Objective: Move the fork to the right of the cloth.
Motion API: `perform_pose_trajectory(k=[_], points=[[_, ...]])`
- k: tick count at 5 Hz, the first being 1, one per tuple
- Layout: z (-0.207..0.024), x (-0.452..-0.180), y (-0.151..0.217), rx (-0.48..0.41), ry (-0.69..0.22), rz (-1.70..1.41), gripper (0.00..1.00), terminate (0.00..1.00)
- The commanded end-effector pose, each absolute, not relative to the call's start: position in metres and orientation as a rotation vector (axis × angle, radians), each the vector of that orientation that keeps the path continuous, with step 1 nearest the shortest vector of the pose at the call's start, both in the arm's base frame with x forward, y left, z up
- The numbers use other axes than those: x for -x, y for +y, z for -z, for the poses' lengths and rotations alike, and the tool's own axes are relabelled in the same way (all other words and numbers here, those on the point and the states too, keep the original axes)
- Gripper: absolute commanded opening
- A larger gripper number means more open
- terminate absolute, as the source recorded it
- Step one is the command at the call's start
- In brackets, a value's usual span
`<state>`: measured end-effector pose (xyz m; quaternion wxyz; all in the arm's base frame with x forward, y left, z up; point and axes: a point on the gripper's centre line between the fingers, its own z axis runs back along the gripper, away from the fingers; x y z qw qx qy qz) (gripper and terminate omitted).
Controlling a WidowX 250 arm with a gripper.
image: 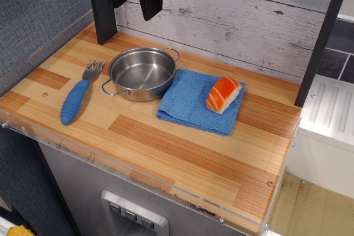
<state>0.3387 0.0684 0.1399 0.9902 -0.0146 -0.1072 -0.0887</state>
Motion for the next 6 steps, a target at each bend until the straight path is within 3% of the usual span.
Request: perform_pose_trajectory(k=[1,2,4,6], points=[[-0.14,-0.339,0.068,0.029,-0.215,0.178,1.0,0.0],[-0.13,-0.315,0.081,-0.005,-0.195,0.164,1.0,0.0],[-0.076,-0.266,0.124,-0.131,-0.157,0.11,1.0,0.0],[-0.036,-0.276,0.14,-0.177,-0.103,0.04,1.0,0.0]])
